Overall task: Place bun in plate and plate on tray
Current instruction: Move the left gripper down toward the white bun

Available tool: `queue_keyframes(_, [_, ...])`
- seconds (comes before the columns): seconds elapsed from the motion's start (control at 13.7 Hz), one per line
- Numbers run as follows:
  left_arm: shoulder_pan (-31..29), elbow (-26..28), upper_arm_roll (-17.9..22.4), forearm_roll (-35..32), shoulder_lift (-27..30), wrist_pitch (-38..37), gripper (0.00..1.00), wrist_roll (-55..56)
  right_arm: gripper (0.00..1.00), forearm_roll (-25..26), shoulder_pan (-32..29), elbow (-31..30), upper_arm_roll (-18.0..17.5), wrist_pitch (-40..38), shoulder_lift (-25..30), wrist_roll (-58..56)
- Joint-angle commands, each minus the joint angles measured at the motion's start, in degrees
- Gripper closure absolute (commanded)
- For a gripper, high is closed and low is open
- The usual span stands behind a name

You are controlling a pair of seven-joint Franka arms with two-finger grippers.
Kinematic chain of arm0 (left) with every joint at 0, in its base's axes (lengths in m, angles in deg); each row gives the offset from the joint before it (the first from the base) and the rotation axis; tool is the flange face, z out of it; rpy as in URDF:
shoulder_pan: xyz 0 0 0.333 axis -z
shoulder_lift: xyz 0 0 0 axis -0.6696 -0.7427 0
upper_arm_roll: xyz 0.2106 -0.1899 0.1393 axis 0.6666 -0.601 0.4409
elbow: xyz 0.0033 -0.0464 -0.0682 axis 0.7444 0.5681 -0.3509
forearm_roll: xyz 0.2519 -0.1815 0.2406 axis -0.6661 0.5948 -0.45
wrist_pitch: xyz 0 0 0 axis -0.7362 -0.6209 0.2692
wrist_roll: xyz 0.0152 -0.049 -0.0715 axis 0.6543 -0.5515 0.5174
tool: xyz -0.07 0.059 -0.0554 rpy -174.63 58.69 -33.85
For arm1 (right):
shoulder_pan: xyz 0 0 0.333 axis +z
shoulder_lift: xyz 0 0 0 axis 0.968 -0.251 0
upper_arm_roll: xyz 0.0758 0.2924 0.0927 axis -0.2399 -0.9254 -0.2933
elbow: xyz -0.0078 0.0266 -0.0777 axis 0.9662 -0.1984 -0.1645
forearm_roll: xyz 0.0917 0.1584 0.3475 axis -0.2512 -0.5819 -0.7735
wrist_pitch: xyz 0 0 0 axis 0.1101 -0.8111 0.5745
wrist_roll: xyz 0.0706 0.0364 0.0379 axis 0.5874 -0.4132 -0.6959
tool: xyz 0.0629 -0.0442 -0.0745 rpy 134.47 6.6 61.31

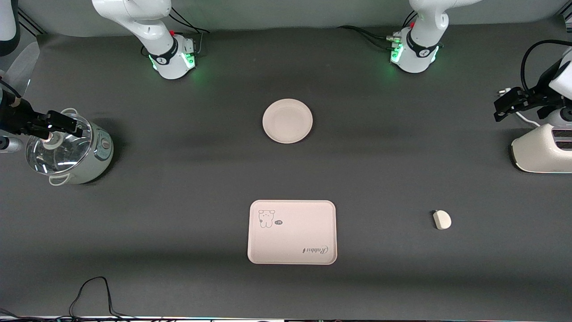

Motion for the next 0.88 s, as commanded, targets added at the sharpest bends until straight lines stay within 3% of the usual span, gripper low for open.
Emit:
queue_keyframes(0.0, [-0.22, -0.31, 0.43, 1.18, -0.45, -0.07, 0.00, -1.64, 0.00, -0.93, 0.24, -0.11, 0.60, 0.25, 0.73, 0.60])
queue_keyframes(0.29, [-0.04, -2.76, 0.25, 1.88, -3.17, 2.74, 0.00, -1.91, 0.00, -0.93, -0.20, -0.02, 1.83, 0.25, 0.73, -1.42])
queue_keyframes(0.44, [-0.39, -3.12, 0.60, 5.48, -6.67, 6.32, 0.00, -1.91, 0.00, -0.93, -0.20, -0.02, 1.83, 0.25, 0.73, -1.42])
queue_keyframes(0.8, [-0.48, -2.77, 0.78, -1.36, -25.03, 24.06, 0.00, -5.16, 0.00, -0.93, -0.20, 0.07, 2.09, 0.25, 0.73, -1.42])
